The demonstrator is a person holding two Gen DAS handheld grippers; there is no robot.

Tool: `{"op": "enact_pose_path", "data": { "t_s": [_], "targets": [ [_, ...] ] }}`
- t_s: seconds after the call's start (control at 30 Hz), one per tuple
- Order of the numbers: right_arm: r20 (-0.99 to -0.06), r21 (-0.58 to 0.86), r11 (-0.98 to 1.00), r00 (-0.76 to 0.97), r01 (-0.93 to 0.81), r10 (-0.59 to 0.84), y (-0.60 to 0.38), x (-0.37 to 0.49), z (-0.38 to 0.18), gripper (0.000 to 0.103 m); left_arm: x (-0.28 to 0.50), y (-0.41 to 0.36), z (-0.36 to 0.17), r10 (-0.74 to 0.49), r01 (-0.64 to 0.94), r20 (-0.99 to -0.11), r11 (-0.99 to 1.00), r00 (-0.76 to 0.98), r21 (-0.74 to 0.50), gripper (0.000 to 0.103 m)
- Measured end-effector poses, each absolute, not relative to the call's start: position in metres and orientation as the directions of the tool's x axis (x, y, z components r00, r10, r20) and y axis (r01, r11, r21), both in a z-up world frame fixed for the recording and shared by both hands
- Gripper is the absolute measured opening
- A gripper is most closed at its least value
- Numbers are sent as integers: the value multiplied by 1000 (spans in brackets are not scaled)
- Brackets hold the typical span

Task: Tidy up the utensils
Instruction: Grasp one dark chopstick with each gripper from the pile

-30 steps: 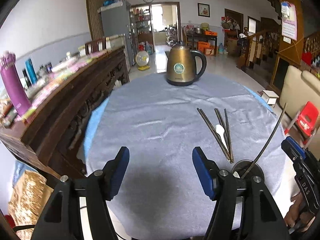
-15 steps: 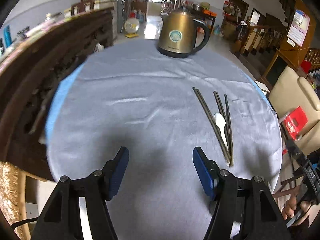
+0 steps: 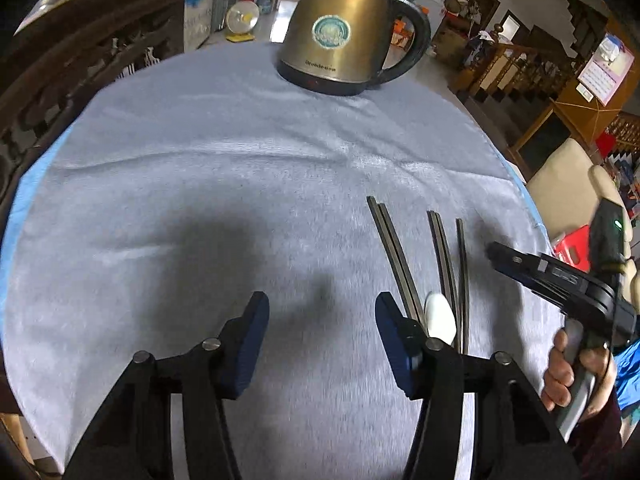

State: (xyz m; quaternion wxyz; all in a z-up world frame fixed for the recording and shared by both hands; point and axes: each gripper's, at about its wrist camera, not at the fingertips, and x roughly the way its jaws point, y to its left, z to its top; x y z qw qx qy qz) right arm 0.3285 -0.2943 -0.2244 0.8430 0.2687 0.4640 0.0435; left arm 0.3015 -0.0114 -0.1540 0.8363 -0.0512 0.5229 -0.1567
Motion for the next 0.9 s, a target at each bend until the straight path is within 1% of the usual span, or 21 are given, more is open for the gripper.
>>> {"op": "enact_pose_path", "data": {
  "t_s": [0.03, 0.07, 0.13, 0.2, 0.27, 0.33, 0.37, 0.4, 0.47, 0.57, 0.7, 0.8, 0.9],
  "targets": [
    [-786, 466, 863, 541, 198, 300, -291, 341, -229, 41, 305, -13, -156, -313, 212, -860, 946, 402, -245, 57],
    [-802, 449, 868, 525, 213, 286, -289, 351, -232, 37, 310, -16, -157, -309, 216, -863, 947, 400, -239, 57],
    [-821, 419, 878, 510, 233, 256, -284, 366, -237, 34, 318, -20, -160, -312, 220, -864, 945, 396, -240, 57],
    [-844, 352, 904, 500, 241, 195, -278, 375, -236, 28, 327, -25, -161, -327, 222, -860, 941, 391, -257, 57],
    [-855, 320, 918, 489, 235, 173, -275, 379, -238, 14, 335, -33, -162, -332, 231, -860, 938, 388, -258, 57],
    [-859, 290, 935, 487, 202, 161, -271, 378, -236, 8, 342, -44, -166, -319, 242, -865, 940, 387, -239, 57],
    [-866, 257, 946, 481, 197, 135, -270, 376, -236, 3, 345, -50, -169, -311, 248, -869, 942, 386, -226, 57],
    [-875, 246, 948, 466, 199, 129, -272, 375, -239, 1, 348, -58, -172, -297, 258, -875, 944, 383, -207, 57],
    [-861, 281, 941, 483, 190, 160, -280, 369, -241, 1, 352, -71, -180, -265, 268, -887, 948, 377, -170, 57],
    [-849, 325, 928, 488, 180, 203, -291, 361, -241, 1, 355, -77, -187, -261, 270, -890, 949, 374, -164, 57],
    [-803, 434, 888, 513, 153, 304, -309, 350, -246, 1, 353, -82, -191, -219, 286, -888, 953, 404, -104, 57],
    [-770, 508, 845, 528, 168, 358, -319, 347, -252, 1, 354, -80, -190, -219, 287, -884, 952, 413, -102, 57],
    [-761, 518, 840, 534, 160, 368, -318, 350, -253, 2, 359, -87, -192, -211, 273, -885, 957, 415, -100, 57]
  ]
}}
